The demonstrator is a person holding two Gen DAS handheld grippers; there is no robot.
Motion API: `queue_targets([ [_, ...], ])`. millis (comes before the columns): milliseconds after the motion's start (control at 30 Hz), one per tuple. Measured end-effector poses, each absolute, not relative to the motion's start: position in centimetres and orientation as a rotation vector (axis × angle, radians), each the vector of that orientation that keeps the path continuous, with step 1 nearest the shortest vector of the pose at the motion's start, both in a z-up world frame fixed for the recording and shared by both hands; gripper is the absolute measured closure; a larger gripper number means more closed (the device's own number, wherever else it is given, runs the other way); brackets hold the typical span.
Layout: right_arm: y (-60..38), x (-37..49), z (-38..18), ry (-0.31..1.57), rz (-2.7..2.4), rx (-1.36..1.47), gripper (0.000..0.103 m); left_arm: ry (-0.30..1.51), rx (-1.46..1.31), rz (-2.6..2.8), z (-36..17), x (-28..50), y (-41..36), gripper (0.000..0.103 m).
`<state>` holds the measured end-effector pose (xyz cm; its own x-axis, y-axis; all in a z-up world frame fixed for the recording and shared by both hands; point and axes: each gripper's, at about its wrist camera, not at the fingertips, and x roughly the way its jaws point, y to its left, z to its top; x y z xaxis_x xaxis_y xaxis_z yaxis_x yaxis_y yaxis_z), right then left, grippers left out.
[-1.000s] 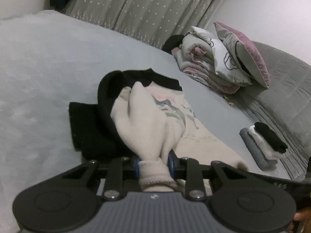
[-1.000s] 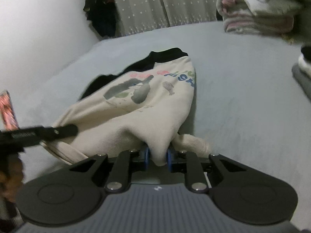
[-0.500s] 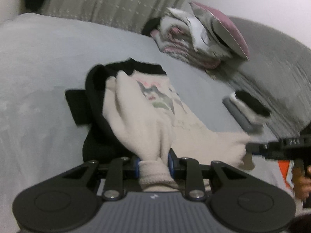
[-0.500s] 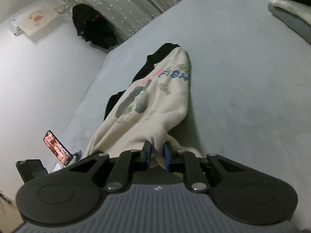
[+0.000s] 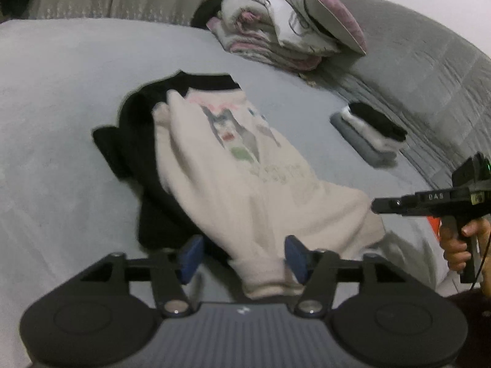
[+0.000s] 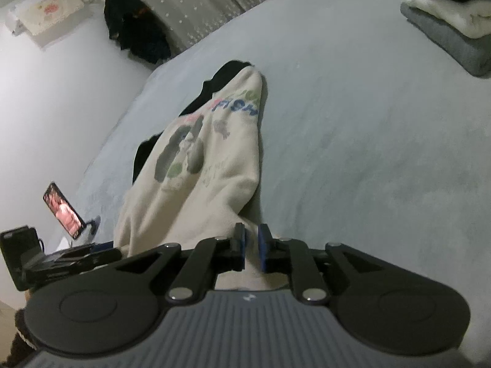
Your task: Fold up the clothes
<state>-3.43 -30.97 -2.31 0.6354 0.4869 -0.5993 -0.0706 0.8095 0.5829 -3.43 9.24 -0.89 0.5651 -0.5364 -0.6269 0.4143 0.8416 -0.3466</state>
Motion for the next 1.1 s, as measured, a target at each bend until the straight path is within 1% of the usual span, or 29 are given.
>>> queue_targets([
  [33,-31.0,-3.3,-2.3,0.82,0.329,0.558,0.085,0.784,-0.173,-0.554,-0.7,-3.2,9.6,0.04],
  [100,-31.0,-2.9,-2.4,0.806,0.312,0.565,0.062,0.781,-0.217,-0.511,-0.8,-2.1,10.4,0.04],
  [133,-31.0,-2.7,-2.4,0.795,0.302,0.567,0.052,0.782,-0.235,-0.489,-0.9,-1.4,10.7,0.04],
  [333,-30.6,-0.7,-3.1,0.803,0.278,0.58,0.052,0.768,-0.32,-0.31,-2.0,1.7,11.4,0.045],
  [400,-30.4,0.0,-3.4,0.813,0.273,0.581,0.052,0.786,-0.333,-0.245,-2.7,2.9,11.0,0.057],
  [433,-30.3,0.3,-3.5,0.818,0.27,0.582,0.052,0.799,-0.336,-0.216,-3.1,3.5,10.8,0.059],
  [467,-30.2,0.6,-3.7,0.823,0.267,0.583,0.052,0.812,-0.339,-0.187,-3.5,4.1,10.6,0.066],
  [500,-30.0,1.0,-3.9,0.828,0.265,0.584,0.052,0.811,-0.337,-0.153,-3.6,4.4,10.6,0.078],
  [533,-29.9,1.3,-4.0,0.832,0.262,0.585,0.052,0.808,-0.335,-0.119,-3.7,4.7,10.6,0.085],
  [567,-29.8,1.6,-4.2,0.837,0.259,0.586,0.052,0.805,-0.332,-0.086,-3.8,5.0,10.7,0.098],
  [600,-29.7,1.9,-4.3,0.84,0.257,0.587,0.052,0.802,-0.33,-0.052,-3.9,5.3,10.7,0.098],
  [867,-29.2,3.6,-4.5,0.84,0.26,0.61,0.052,0.602,-0.214,0.123,-0.6,4.5,11.3,0.099],
  [1100,-28.6,4.4,-4.7,0.844,0.257,0.603,0.052,0.566,-0.16,0.297,0.4,4.4,13.5,0.099],
])
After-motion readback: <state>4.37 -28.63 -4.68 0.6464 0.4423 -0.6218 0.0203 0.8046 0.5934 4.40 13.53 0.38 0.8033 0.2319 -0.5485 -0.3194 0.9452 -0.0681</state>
